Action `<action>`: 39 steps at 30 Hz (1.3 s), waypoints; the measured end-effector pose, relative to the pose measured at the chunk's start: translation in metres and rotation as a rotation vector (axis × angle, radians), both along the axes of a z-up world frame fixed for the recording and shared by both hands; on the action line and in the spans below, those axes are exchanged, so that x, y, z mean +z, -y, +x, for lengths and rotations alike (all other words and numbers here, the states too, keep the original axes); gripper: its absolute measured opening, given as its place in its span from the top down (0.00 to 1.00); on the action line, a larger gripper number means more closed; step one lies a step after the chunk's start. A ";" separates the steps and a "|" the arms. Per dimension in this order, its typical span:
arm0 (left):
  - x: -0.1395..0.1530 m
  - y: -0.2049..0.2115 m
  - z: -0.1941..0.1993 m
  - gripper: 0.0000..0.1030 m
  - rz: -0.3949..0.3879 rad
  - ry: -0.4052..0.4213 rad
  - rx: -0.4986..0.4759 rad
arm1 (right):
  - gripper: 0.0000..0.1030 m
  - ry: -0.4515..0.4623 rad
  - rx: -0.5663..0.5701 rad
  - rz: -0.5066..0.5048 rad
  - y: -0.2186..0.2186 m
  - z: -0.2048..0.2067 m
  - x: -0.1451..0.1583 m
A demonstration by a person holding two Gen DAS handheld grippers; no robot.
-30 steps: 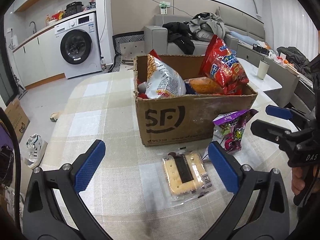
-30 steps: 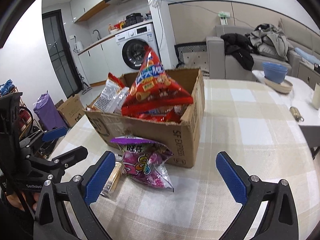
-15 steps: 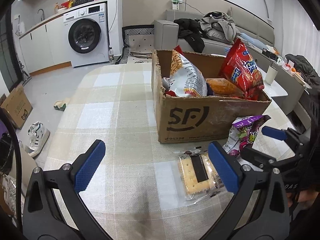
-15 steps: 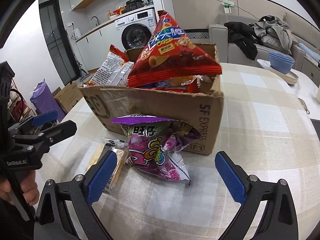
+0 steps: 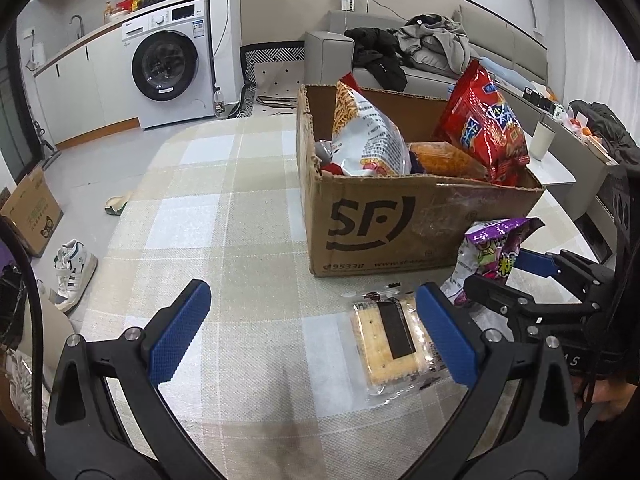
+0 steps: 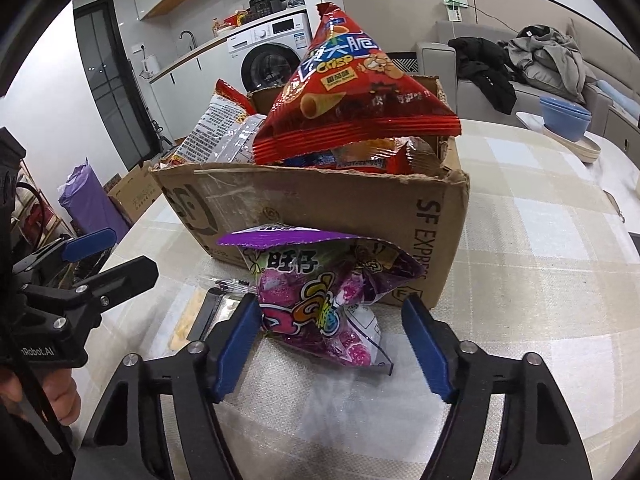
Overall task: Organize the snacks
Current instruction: 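Grasp the purple candy bag with the right gripper while the left grasps the cracker packet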
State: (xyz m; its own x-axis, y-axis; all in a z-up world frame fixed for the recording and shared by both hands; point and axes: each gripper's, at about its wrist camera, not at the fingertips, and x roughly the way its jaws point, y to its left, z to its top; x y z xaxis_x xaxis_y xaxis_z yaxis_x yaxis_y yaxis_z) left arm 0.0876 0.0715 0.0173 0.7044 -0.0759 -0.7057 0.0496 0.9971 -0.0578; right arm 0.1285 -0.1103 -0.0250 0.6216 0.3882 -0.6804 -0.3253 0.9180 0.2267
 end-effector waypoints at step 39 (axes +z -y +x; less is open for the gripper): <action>-0.056 0.066 0.018 0.03 -0.005 -0.185 -0.161 | 0.69 0.170 0.046 0.098 0.037 -0.044 0.041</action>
